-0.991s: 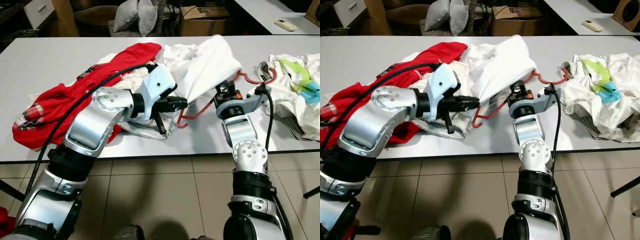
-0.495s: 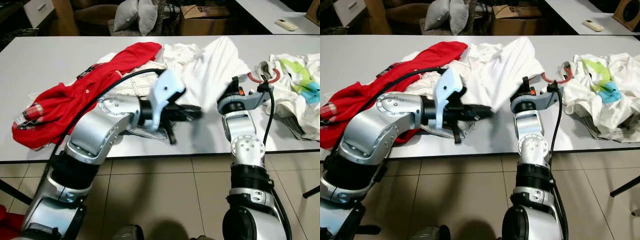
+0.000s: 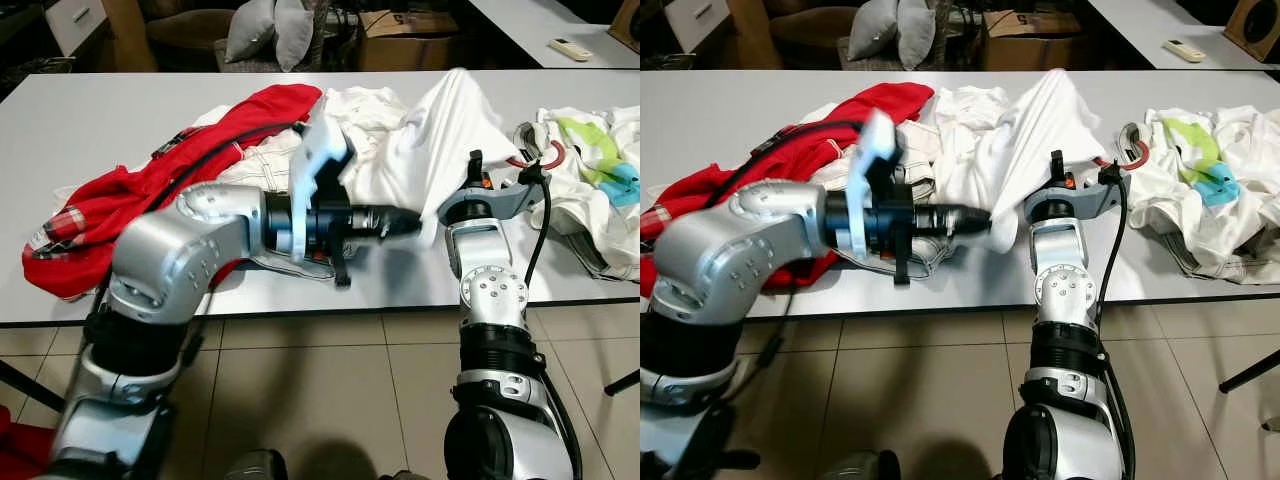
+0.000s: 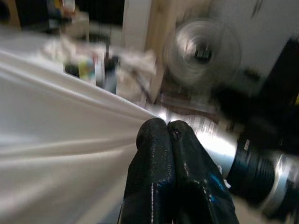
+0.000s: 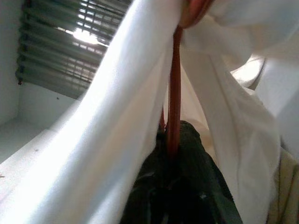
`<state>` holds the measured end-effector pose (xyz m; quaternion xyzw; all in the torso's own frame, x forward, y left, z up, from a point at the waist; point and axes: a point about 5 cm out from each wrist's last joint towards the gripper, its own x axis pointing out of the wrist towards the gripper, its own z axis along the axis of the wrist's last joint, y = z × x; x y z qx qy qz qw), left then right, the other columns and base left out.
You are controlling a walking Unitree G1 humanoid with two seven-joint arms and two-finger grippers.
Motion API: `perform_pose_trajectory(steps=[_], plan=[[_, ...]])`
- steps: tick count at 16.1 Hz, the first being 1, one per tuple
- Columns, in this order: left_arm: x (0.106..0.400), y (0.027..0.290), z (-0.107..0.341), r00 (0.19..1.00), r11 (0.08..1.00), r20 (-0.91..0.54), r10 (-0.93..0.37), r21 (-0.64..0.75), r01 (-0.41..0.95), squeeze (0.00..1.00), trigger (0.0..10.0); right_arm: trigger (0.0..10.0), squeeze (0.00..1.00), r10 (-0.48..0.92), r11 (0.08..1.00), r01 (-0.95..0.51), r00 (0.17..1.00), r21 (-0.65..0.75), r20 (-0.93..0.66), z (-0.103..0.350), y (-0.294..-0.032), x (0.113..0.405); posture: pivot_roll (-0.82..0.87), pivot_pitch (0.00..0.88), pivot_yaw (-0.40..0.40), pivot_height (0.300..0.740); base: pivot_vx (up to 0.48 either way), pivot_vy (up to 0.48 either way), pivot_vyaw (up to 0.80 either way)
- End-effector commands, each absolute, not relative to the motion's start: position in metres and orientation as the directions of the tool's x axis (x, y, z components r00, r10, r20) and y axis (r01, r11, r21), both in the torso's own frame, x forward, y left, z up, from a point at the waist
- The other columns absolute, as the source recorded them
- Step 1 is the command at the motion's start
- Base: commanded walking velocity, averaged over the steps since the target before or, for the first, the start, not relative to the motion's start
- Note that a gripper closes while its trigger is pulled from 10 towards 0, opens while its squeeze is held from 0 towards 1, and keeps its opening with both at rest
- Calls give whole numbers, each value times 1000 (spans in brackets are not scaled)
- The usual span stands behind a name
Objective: Hang hanger
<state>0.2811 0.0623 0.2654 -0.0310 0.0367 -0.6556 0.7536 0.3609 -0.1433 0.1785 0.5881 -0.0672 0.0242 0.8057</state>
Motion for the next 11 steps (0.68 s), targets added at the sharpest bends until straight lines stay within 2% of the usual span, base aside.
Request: perform_pose_trajectory(steps=[1,3,4,6,7,9,10,11], plan=[[281,62,281,132,127,49,-990,-92,988,0,314,10000,0,-11,252,-152,987,956,160,193,-123,366,-19,48,5,740,0,0,0],[288,59,289,172,160,97,-980,-115,980,0,784,10000,0,40,268,-147,989,952,141,192,-114,364,-17,45,3,740,0,0,0],[293,55,286,215,208,76,-974,-94,974,0,1725,10000,0,80,285,-152,988,946,135,195,-109,361,-15,43,2,740,0,0,0],[299,51,287,270,264,80,-960,-73,962,0,1922,10000,0,126,303,-164,983,939,131,202,-103,352,-15,40,1,740,0,0,0],[305,52,295,319,311,130,-939,-78,947,0,1765,10000,0,117,321,-142,987,936,109,207,-107,341,-17,36,4,740,0,0,0],[306,55,308,318,302,184,-930,-108,947,0,1451,10000,0,97,397,-104,993,912,70,205,-114,327,-12,31,17,740,0,0,0],[304,55,311,308,292,190,-932,-108,950,0,1451,10000,0,108,365,-141,988,920,108,209,-115,320,-10,29,23,740,0,0,0],[302,55,313,289,273,196,-937,-107,956,0,1451,10000,0,48,368,-60,998,928,45,205,-125,315,-10,26,29,740,0,0,0]])
